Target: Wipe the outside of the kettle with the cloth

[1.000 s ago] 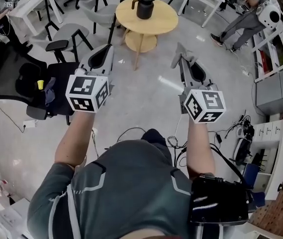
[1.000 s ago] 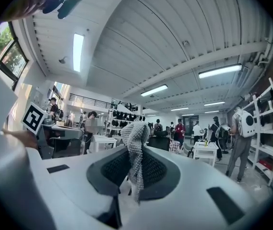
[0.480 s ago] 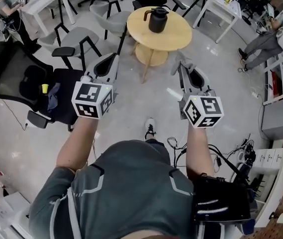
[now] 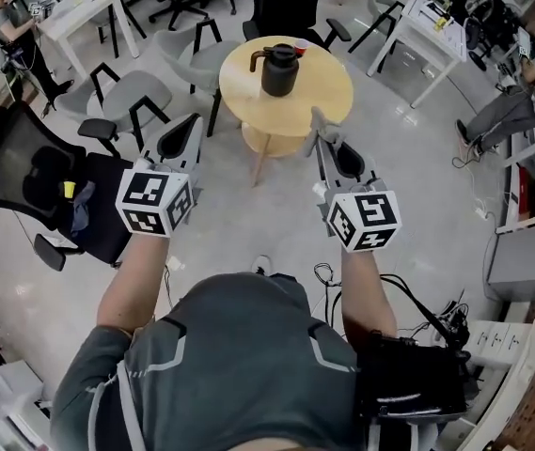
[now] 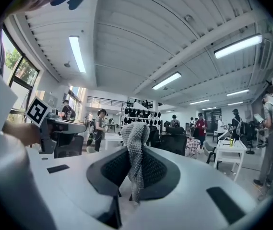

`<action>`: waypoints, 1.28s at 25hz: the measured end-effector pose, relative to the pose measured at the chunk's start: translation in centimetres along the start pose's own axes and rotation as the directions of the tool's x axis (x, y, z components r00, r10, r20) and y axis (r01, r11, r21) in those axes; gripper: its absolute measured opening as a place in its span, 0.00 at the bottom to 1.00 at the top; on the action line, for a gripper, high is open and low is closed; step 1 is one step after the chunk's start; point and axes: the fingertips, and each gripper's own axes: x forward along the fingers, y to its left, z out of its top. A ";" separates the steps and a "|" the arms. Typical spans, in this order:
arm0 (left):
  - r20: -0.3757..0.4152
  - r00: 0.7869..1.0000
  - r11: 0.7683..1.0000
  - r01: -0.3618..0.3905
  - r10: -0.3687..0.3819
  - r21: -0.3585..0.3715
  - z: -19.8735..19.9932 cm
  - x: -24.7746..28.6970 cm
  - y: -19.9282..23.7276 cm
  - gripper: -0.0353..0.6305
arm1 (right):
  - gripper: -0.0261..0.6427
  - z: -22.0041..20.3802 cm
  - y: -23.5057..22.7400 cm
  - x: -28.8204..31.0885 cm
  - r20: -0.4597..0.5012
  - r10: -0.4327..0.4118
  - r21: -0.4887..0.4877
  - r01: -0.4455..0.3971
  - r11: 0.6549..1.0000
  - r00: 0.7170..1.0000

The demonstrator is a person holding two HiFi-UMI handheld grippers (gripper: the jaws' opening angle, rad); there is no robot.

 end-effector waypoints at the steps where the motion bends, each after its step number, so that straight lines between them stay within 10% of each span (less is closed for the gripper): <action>1: -0.009 1.000 1.000 -0.004 0.004 0.001 0.0 1.1 -0.2 0.07 | 0.12 -0.2 -1.1 0.5 0.000 0.006 0.008 -0.006 1.000 1.000; 17: -0.076 0.997 0.999 0.006 -0.002 0.053 -0.9 13.2 -2.2 0.07 | 0.12 -2.1 -12.4 4.2 0.014 -0.014 0.061 0.013 0.998 1.000; 32: -0.048 0.986 0.987 0.162 -0.161 0.007 -2.6 26.8 6.5 0.07 | 0.13 -2.3 -15.6 16.5 -0.031 -0.130 0.012 0.131 0.991 0.991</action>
